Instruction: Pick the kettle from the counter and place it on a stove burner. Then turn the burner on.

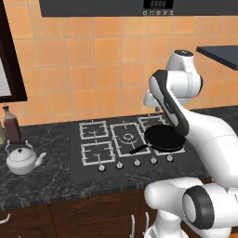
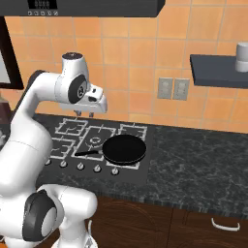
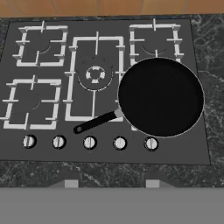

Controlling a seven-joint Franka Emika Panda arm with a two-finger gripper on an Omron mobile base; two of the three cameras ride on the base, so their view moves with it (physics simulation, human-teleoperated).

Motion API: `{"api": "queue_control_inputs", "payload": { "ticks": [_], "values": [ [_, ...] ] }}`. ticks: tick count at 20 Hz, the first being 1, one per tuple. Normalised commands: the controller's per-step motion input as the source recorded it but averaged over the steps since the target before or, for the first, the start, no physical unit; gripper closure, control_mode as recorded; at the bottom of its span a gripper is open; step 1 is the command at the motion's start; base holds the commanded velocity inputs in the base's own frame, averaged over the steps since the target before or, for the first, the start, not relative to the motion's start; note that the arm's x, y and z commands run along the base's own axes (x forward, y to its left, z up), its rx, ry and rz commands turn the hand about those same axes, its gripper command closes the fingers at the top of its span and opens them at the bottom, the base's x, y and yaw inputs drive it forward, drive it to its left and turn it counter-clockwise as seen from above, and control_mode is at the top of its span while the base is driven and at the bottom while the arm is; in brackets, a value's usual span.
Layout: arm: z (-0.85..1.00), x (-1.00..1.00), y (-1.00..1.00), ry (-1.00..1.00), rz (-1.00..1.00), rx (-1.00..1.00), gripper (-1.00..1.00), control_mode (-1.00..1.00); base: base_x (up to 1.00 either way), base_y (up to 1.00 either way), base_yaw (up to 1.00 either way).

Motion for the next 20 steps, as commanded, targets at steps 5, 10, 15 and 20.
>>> {"api": "queue_control_inputs", "payload": {
  "ticks": [5, 10, 15, 20],
  "values": [
    [0.0, -0.33, 0.52, -0.04, 0.03, -0.11, -1.0, -1.0, 0.0, 0.0, 0.0],
    [-0.1, -0.16, 1.0, -0.08, 0.11, -0.18, -1.0, -1.0, 0.0, 0.0, 0.0],
    [-0.24, 0.0, 0.95, 0.0, 0.14, -0.03, -1.0, -1.0, 0.0, 0.0, 0.0],
    [-0.37, 0.12, 0.69, 0.01, 0.21, 0.03, -1.0, -1.0, 0.0, 0.0, 0.0]
  ]
}}
